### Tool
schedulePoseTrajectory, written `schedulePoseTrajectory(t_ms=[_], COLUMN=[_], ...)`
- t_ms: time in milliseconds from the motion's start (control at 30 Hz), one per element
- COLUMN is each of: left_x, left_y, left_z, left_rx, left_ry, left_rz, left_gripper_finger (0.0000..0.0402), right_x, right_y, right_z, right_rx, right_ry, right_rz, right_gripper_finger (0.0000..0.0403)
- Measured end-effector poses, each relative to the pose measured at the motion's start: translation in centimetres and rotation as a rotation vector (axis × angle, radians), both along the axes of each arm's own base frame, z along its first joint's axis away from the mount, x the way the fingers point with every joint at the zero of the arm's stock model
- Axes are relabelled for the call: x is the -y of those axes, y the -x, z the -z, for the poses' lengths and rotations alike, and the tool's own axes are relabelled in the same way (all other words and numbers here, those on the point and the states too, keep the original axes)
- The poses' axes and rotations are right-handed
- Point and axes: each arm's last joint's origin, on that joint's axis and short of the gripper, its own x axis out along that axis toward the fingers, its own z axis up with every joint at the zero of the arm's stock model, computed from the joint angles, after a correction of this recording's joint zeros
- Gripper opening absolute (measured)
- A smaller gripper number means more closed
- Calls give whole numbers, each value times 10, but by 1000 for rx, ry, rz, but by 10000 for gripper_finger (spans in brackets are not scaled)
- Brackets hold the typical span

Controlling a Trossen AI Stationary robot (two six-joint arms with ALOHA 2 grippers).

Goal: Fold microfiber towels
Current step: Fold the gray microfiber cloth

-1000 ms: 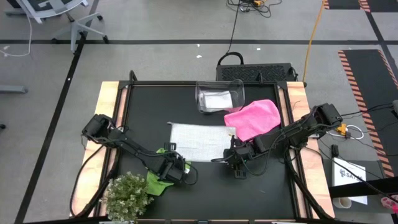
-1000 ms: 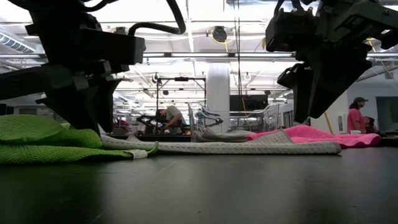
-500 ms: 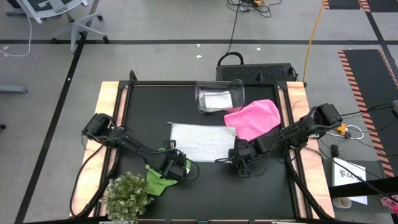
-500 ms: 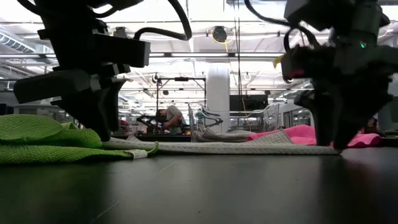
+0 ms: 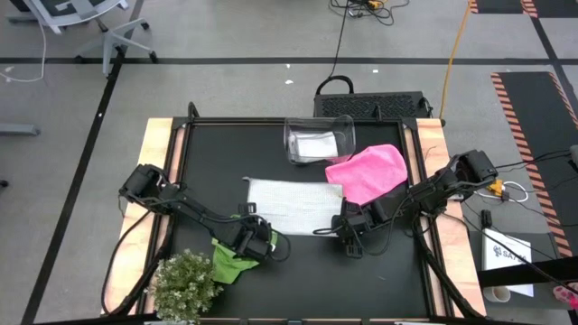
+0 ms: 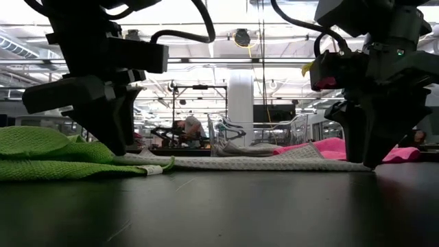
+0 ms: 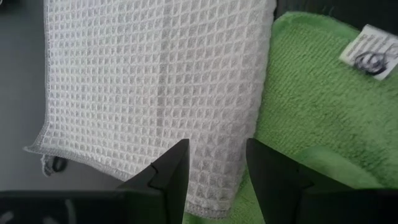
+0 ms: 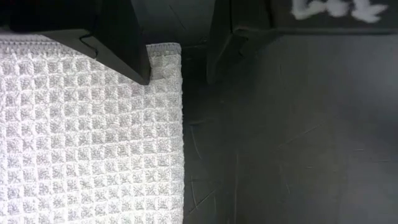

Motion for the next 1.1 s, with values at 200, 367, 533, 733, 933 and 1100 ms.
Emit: schedulePoseTrajectory(t_ms=[200,367,533,733,933,1100], left_x=[0,0,1,6,2,3], left_y=[-1,-1,0,4,3,3], left_z=[0,0,1,1,0,4], left_rx=[3,-8,-34,-74,-55,-76], left_ry=[1,-7,39,57,3,34], left_rz=[7,36,41,87,65,61], left_gripper_finger=[161,161,161,161,161,161], right_x=[0,0,0,0,0,0], right_y=[-1,0,0,-1,-1,-1], right_z=[0,0,0,0,0,0], right_rx=[4,5,6,9,12,11], right_ry=[-7,-4,-1,-2,-4,-4], right_rz=[12,7,-1,-2,-2,-3], right_gripper_finger=[153,153,153,153,153,153])
